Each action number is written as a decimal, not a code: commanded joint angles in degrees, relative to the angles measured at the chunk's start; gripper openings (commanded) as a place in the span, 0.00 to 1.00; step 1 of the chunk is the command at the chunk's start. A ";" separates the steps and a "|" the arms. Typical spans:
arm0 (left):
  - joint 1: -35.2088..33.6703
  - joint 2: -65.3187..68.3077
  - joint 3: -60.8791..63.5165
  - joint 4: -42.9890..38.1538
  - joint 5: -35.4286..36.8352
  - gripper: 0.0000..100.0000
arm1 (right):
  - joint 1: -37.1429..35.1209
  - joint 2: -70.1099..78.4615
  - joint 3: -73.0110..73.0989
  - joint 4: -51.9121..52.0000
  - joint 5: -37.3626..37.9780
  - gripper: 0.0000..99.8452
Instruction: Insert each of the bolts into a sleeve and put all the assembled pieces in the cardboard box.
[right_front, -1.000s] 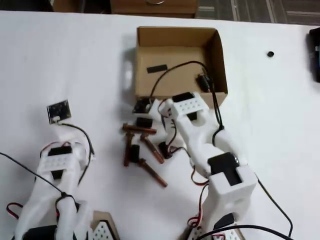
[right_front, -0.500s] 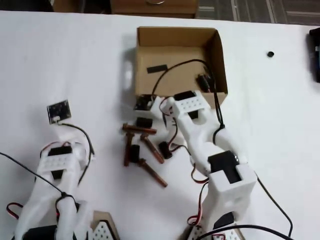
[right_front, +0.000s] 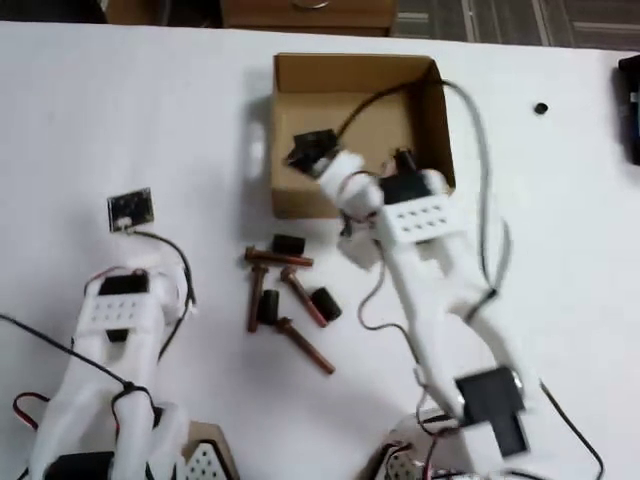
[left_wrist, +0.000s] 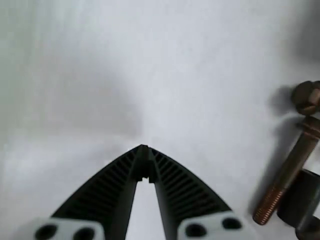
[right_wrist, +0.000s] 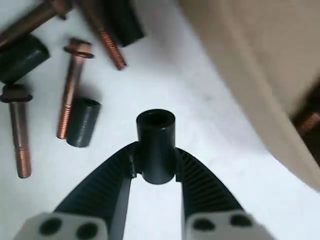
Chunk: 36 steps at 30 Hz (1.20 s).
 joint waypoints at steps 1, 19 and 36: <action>1.14 -0.97 -10.33 11.08 0.44 0.02 | 5.85 -7.96 0.97 0.31 -0.70 0.02; 20.04 -0.44 -51.47 48.53 6.59 0.02 | 21.85 -11.74 4.48 0.57 -0.53 0.02; 27.52 10.73 -51.56 45.19 6.95 0.02 | 29.23 -15.78 4.57 1.54 -0.53 0.02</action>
